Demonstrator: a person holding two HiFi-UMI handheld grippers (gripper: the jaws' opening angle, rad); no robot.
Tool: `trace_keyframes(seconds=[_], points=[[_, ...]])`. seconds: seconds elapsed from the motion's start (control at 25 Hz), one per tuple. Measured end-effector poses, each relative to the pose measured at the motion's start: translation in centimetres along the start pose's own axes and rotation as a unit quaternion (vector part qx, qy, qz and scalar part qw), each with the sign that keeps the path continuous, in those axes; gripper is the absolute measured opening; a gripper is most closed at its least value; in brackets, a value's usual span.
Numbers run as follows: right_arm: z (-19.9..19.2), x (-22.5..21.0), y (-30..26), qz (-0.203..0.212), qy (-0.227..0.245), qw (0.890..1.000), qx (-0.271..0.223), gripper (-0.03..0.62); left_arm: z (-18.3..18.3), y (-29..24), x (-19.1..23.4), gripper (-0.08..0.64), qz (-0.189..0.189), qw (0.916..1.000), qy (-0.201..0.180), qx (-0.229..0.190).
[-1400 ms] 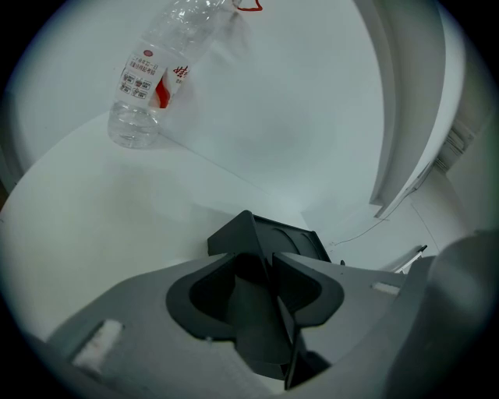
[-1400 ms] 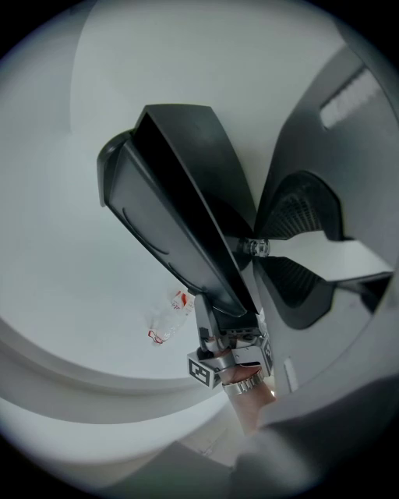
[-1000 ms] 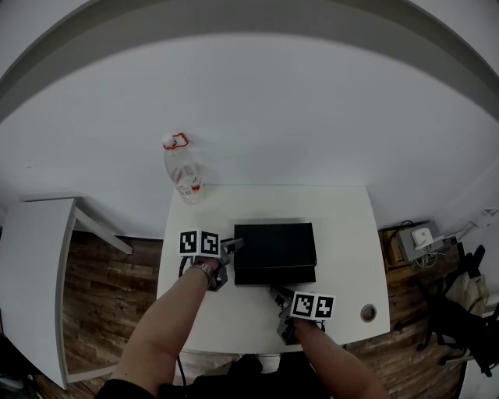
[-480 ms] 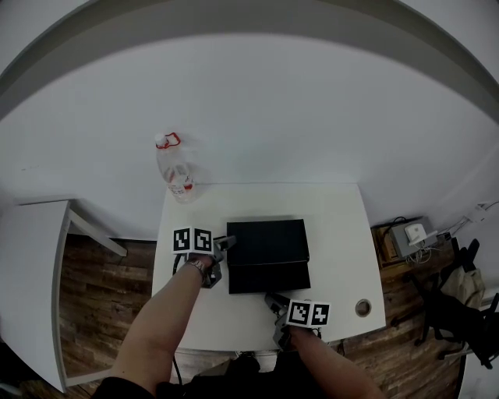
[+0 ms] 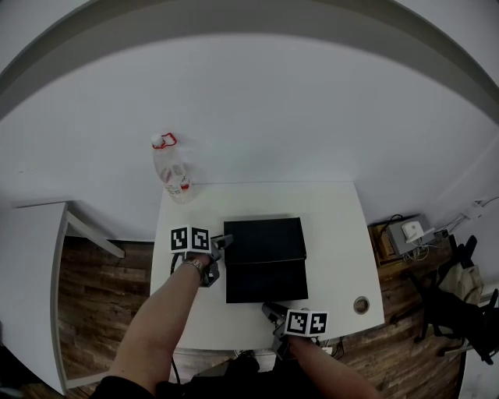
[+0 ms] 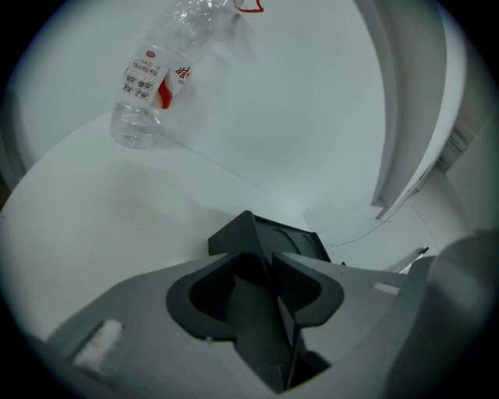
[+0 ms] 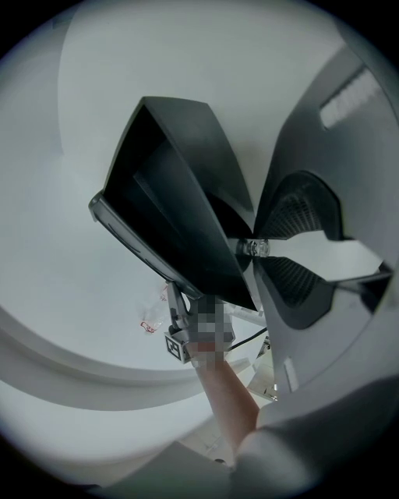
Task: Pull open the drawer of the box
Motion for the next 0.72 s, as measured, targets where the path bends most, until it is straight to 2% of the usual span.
trace_keyframes(seconds=[0.44,0.72], points=[[-0.28,-0.42,0.30,0.008,-0.008,1.000,-0.003,0.070,0.01,-0.03,-0.11,0.158,0.003,1.0000,-0.001,-0.001],[-0.48,-0.37,0.04,0.023,-0.012,1.000,0.001,0.086,-0.05,0.08,-0.16,0.158,-0.003,0.9998,-0.003,-0.019]])
Point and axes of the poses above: the fingertips, and each gripper's own axes: y backward along the fingers, x to its left, z out of its top, the point moved 4 cm from there along y, backward along the fingers, and after that the axes turned 15 degrees about -z, right-handed, at the moved point
